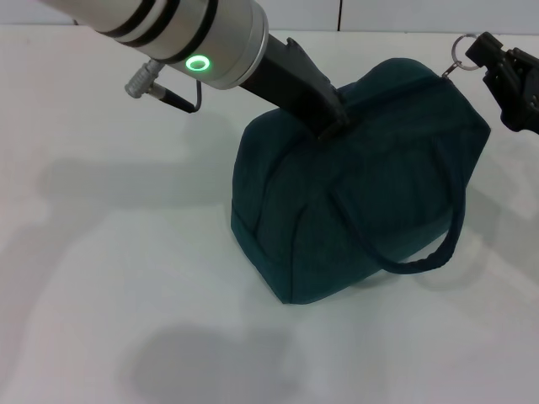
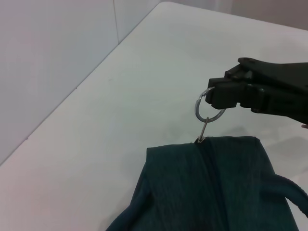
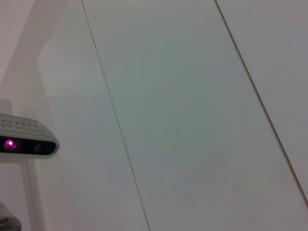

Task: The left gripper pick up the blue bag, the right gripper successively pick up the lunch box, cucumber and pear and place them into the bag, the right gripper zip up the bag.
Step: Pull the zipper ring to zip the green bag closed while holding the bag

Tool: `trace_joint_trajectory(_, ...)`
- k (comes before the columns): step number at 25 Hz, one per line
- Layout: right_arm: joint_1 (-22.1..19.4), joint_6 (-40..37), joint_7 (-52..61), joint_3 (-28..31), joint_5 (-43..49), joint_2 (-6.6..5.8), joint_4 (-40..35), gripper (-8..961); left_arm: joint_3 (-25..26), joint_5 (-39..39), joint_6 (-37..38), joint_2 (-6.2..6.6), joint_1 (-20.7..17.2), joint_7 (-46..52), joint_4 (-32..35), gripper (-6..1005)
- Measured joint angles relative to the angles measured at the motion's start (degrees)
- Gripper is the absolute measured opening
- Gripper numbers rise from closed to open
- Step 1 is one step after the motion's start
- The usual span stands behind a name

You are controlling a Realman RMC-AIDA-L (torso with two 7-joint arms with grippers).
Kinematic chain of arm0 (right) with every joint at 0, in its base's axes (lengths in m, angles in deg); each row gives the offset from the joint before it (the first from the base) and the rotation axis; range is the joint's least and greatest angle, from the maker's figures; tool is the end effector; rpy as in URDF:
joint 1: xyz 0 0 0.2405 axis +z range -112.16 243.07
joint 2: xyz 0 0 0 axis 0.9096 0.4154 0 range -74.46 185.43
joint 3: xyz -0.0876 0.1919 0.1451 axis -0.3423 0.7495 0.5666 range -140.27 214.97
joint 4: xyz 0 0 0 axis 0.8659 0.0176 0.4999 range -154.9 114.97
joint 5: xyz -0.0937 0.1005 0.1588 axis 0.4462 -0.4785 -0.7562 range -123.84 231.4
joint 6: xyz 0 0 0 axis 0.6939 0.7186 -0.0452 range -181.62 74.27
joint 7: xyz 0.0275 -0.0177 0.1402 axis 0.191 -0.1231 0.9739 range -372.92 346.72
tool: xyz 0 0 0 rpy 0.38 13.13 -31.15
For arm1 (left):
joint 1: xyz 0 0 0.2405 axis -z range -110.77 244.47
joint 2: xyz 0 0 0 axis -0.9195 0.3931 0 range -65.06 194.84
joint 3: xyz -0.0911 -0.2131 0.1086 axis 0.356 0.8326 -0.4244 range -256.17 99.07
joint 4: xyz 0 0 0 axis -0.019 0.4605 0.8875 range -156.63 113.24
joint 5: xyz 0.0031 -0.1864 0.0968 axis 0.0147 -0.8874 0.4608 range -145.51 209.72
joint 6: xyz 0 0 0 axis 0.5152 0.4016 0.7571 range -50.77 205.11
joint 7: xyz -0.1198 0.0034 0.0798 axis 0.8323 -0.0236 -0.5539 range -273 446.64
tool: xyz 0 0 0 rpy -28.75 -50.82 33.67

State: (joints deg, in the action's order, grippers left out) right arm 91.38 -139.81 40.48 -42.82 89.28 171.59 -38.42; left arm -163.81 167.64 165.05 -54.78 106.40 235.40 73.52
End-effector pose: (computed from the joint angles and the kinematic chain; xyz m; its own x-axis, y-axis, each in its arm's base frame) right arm 0.2408 0.3307 0.0062 0.3923 -0.0035 -0.9198 -0.5815 -0.7758 -0.2451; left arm -0.0483 0.3399 0.0017 0.9530 0.3024 -0.0151 0.2824 -0.9058 -0.3159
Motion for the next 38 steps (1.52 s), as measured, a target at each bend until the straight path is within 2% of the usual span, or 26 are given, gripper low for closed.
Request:
trace_joint_trajectory(1, -0.01, 0.0, 0.01, 0.01, 0.0, 0.0, 0.0, 8, 0.0, -0.06, 0.0, 0.02, 0.0, -0.13, 0.01, 319)
trace_joint_trajectory(4, -0.06, 0.0, 0.07, 0.02, 0.01, 0.0, 0.0, 9, -0.11, -0.22, 0.0, 0.06, 0.0, -0.45, 0.0, 139)
trace_joint_trajectory(9, -0.09, 0.0, 0.17, 0.23, 0.01, 0.0, 0.0, 9, -0.55, -0.15, 0.09, 0.06, -0.06, -0.48, 0.03, 68)
trace_joint_trajectory(21, -0.33, 0.47, 0.82, 0.42, -0.31, -0.03, 0.01, 9, -0.58, -0.4, 0.25, 0.06, 0.14, -0.42, 0.07, 43)
trace_joint_trajectory(28, -0.52, 9.83, 4.23, 0.45, -3.49, -0.14, 2.38, 9, -0.3, -2.42, 0.75, 0.09, 0.35, -0.42, 0.31, 44)
trace_joint_trajectory(38, 0.07, 18.84, 5.98, -0.66, -3.04, -0.18, 4.59, 8, 1.24, -4.56, 0.71, 0.12, 0.0, -0.71, 1.77, 43)
